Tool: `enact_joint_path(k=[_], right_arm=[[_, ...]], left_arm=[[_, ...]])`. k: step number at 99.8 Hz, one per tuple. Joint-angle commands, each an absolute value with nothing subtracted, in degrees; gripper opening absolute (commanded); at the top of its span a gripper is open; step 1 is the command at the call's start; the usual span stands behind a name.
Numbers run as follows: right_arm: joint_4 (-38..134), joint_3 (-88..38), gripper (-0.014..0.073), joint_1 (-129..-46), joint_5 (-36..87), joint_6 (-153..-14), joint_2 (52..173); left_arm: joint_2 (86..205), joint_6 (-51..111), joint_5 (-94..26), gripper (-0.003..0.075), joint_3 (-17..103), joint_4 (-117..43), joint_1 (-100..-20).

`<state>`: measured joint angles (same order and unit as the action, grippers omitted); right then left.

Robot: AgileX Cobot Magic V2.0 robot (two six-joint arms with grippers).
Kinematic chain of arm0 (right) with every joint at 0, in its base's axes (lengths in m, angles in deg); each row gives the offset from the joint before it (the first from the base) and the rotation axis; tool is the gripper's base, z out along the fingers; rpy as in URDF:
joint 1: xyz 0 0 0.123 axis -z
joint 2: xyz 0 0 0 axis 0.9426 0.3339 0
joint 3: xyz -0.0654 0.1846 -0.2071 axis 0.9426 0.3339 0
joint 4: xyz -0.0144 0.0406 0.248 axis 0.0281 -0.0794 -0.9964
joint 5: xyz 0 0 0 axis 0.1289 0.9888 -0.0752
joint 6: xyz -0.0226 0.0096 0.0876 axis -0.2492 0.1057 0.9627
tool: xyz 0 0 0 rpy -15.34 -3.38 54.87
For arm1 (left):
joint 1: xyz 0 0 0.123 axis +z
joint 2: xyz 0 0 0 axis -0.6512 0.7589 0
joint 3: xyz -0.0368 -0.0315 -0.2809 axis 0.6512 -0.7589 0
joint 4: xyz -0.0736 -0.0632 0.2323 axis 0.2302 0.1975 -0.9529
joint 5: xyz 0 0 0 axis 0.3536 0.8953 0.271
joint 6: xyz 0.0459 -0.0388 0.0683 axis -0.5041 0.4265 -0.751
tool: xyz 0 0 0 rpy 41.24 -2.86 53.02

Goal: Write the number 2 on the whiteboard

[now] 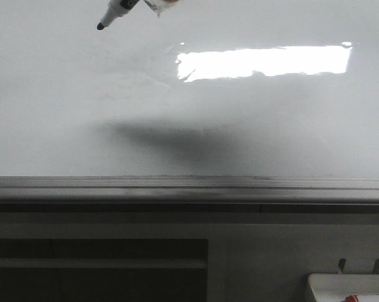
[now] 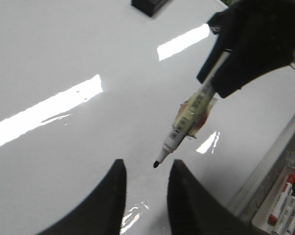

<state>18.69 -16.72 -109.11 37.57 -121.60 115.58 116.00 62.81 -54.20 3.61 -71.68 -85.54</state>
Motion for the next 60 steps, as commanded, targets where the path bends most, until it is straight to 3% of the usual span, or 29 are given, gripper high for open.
enact_joint_path(k=[1, 29, 60], right_arm=[[17.6, -18.6, -0.0069, -108.6, 33.2, -121.5, 114.4], [17.6, -18.6, -0.0069, -108.6, 29.6, -121.0, 118.1], [17.6, -18.7, -0.0069, -108.5, 25.0, -121.0, 122.0]], left_arm=[[115.9, 63.2, -58.2, -0.0016, 5.5, -66.2, -83.0], [115.9, 63.2, -63.2, -0.0020, 5.5, -63.3, -76.2], [115.9, 63.2, -64.3, -0.0020, 5.5, -62.7, -75.8]])
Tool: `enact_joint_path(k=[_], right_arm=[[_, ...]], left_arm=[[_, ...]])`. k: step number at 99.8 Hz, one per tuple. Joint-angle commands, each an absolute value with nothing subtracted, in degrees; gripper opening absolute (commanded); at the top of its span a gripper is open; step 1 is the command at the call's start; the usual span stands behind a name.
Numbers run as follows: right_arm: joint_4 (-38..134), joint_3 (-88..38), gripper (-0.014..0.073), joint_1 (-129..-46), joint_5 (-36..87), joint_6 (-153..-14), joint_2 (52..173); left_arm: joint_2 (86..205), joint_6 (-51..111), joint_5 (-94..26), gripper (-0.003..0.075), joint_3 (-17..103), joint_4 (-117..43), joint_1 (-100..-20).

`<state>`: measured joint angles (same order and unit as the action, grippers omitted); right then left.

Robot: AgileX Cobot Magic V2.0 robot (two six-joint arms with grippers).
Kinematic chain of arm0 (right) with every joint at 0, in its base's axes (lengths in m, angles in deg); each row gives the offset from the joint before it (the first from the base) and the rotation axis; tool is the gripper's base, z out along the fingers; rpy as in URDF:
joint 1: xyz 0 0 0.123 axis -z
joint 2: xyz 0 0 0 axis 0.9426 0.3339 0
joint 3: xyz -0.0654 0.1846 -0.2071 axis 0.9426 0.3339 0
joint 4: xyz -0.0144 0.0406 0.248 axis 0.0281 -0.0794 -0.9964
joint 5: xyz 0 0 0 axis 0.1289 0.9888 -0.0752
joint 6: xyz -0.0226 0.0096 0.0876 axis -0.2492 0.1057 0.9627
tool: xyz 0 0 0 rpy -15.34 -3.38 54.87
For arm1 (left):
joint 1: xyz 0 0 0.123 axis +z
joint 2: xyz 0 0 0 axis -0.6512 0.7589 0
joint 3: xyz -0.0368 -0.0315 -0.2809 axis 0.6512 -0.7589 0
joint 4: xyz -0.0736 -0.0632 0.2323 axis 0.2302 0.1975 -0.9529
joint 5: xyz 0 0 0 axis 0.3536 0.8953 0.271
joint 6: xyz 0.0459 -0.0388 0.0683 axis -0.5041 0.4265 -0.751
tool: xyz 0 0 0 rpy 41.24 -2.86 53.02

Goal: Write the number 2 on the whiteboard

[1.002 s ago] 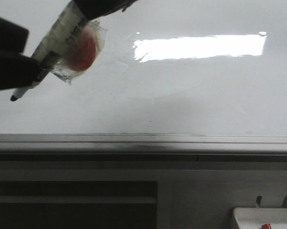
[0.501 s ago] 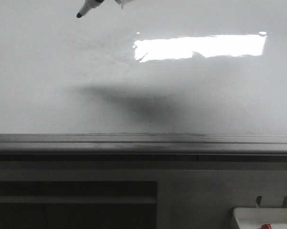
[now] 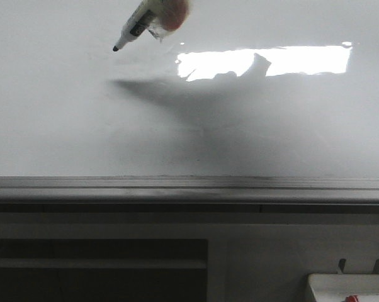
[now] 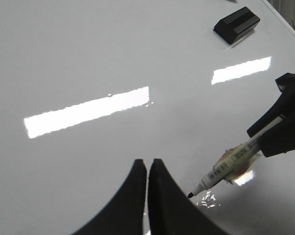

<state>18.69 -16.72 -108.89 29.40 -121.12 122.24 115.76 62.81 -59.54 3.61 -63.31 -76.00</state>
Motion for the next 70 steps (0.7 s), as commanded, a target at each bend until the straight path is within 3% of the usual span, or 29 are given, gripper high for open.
enact_joint_path(k=[1, 33, 70], right_arm=[[17.6, -18.7, -0.0069, -108.5, 25.0, -121.0, 122.2], [17.6, -19.3, -0.0069, -107.8, 21.9, -121.0, 124.0], [17.6, -18.4, -0.0046, -97.8, 30.5, -119.6, 119.0]], left_arm=[[115.9, 63.2, -64.5, -0.0020, 5.5, -62.7, -75.8], [115.9, 63.2, -68.1, -0.0020, 5.5, -62.2, -75.8], [115.9, 63.2, -68.4, -0.0020, 5.5, -62.1, -75.8]])
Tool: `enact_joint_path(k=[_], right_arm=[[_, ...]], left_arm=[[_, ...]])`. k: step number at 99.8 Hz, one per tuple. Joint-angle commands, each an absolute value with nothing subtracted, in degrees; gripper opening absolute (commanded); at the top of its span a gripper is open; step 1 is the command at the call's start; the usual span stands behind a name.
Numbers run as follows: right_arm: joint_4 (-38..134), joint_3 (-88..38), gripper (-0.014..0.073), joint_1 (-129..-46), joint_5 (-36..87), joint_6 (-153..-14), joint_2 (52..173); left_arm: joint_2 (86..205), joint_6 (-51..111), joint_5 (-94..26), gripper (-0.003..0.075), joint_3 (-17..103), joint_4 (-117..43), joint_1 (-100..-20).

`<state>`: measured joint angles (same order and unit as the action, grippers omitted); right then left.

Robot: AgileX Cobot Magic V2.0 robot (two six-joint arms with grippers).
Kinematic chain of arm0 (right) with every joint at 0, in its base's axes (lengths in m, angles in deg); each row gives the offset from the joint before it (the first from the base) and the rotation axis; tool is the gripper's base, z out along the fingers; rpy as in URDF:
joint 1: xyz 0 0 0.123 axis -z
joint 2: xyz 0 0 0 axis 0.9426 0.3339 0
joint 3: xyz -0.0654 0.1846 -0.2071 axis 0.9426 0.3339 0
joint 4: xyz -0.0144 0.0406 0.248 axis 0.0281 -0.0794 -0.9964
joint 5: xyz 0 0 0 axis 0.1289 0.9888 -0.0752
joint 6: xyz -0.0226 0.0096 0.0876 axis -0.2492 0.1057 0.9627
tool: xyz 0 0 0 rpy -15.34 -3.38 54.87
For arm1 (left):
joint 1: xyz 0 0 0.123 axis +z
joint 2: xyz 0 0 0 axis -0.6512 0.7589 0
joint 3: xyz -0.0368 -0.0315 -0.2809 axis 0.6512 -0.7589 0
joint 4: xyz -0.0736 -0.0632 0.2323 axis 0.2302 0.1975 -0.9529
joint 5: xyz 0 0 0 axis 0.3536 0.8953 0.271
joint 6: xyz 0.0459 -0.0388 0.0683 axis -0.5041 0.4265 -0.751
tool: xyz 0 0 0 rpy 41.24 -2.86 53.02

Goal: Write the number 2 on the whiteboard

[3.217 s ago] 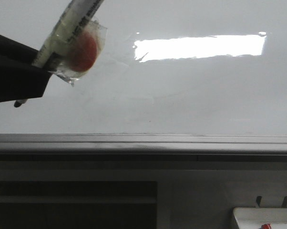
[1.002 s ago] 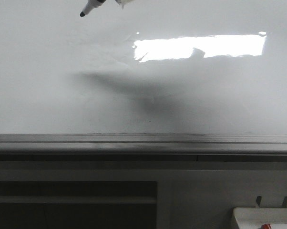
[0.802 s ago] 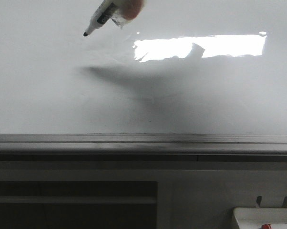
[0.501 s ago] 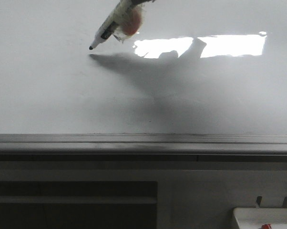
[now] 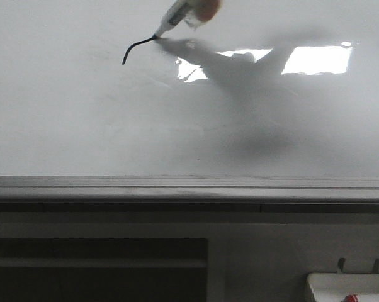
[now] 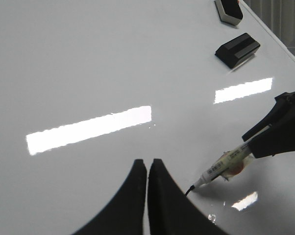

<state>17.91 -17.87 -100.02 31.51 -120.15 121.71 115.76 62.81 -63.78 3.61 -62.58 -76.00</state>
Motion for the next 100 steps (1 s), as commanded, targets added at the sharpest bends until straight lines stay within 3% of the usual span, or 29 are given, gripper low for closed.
enact_joint_path(k=[1, 21, 56, 100], right_arm=[[17.6, -18.2, -0.0046, -97.7, 31.0, -119.5, 118.7], [16.9, -15.1, -0.0046, -100.8, 33.0, -119.0, 120.2], [16.9, -15.1, -0.0046, -110.4, 25.5, -118.9, 127.3], [17.0, -6.7, -0.0046, -96.0, 33.5, -117.7, 115.0]], left_arm=[[115.9, 63.2, -68.4, -0.0020, 5.5, -62.1, -75.8], [115.9, 63.2, -68.4, -0.0020, 5.5, -62.1, -75.8], [115.9, 63.2, -68.4, -0.0020, 5.5, -62.1, -75.8], [115.9, 63.2, -68.4, -0.0020, 5.5, -62.1, -75.8]])
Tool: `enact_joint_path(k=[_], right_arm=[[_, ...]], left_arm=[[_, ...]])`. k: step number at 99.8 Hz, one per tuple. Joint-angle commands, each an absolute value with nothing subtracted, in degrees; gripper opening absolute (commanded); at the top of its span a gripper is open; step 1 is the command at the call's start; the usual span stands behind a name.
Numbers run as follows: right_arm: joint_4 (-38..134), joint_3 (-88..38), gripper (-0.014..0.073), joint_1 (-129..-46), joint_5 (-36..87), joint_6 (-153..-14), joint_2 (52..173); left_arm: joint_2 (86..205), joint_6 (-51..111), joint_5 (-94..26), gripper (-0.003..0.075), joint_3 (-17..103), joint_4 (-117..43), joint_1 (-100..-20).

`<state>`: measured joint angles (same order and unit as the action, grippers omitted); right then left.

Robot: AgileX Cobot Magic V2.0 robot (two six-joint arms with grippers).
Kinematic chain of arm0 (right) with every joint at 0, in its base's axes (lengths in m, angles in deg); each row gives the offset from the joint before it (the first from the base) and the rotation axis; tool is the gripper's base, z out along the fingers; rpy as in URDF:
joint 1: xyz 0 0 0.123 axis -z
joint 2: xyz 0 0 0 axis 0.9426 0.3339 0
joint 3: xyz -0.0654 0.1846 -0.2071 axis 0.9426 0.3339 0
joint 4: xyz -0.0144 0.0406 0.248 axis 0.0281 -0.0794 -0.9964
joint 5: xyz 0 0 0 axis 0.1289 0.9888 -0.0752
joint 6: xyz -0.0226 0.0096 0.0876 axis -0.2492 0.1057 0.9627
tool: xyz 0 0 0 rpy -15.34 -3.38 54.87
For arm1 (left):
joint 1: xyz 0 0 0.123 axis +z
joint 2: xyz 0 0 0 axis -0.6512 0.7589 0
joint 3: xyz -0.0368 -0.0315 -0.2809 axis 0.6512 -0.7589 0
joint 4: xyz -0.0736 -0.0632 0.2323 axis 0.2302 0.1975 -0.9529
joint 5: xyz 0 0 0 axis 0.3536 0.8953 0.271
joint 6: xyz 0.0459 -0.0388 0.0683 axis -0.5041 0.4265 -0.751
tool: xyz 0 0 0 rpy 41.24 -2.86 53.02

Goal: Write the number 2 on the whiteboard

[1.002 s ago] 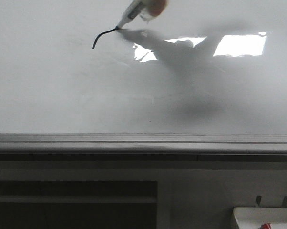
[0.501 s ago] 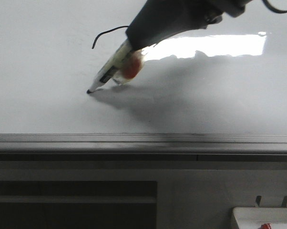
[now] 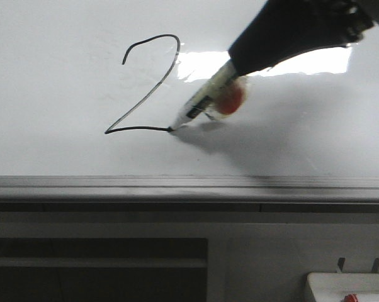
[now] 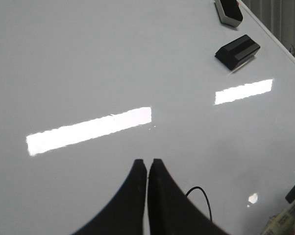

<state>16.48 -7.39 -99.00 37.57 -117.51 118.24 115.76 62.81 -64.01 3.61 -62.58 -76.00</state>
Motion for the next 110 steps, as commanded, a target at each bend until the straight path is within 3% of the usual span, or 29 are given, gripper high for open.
enact_joint_path(k=[1, 32, 71, 97, 110], right_arm=[[17.0, -6.6, -0.0046, -95.8, 33.8, -117.7, 114.8], [16.1, -10.5, -0.0046, -99.7, 41.4, -118.8, 112.4], [23.0, -18.4, -0.0046, -106.2, 47.9, -119.4, 112.6], [23.0, -18.5, -0.0046, -109.4, 48.4, -119.4, 113.1], [23.0, -18.5, -0.0046, -110.3, 49.2, -119.4, 113.9]], left_arm=[[115.9, 63.2, -68.4, -0.0020, 5.5, -62.1, -75.8], [115.9, 63.2, -65.2, -0.0020, 5.5, -65.7, -77.2], [128.7, 63.0, -63.8, -0.0010, 5.5, -79.8, -92.7], [140.5, 62.6, -70.6, 0.0273, 6.1, -81.7, -94.0], [143.3, 62.6, -70.8, 0.0295, 7.6, -81.2, -94.0]])
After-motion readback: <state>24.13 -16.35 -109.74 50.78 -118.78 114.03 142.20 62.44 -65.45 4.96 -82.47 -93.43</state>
